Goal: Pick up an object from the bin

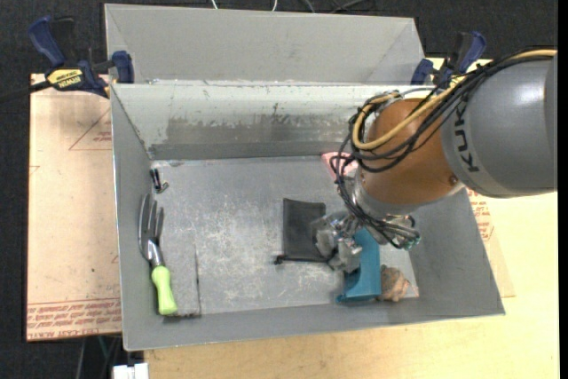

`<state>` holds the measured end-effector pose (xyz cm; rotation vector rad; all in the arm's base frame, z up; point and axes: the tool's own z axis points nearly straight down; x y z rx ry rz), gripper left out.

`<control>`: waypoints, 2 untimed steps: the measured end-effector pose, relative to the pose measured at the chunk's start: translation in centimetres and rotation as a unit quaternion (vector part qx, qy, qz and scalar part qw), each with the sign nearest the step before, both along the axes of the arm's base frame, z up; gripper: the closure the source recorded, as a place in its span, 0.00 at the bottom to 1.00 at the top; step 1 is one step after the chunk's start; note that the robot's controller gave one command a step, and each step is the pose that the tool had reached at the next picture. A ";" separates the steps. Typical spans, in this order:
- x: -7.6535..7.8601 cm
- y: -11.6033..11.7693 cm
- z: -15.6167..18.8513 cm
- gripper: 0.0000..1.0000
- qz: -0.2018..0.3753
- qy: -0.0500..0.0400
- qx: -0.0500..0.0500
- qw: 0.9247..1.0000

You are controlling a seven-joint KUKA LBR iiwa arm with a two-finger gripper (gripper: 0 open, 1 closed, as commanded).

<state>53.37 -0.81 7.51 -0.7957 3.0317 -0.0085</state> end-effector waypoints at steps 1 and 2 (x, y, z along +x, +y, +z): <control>0.0 0.0 0.0 1.00 0.000 0.000 0.000 1.000; 0.0 0.0 0.0 1.00 0.000 0.000 0.000 1.000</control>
Offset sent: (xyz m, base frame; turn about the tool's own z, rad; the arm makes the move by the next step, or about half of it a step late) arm 0.0000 0.0000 0.0000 0.0000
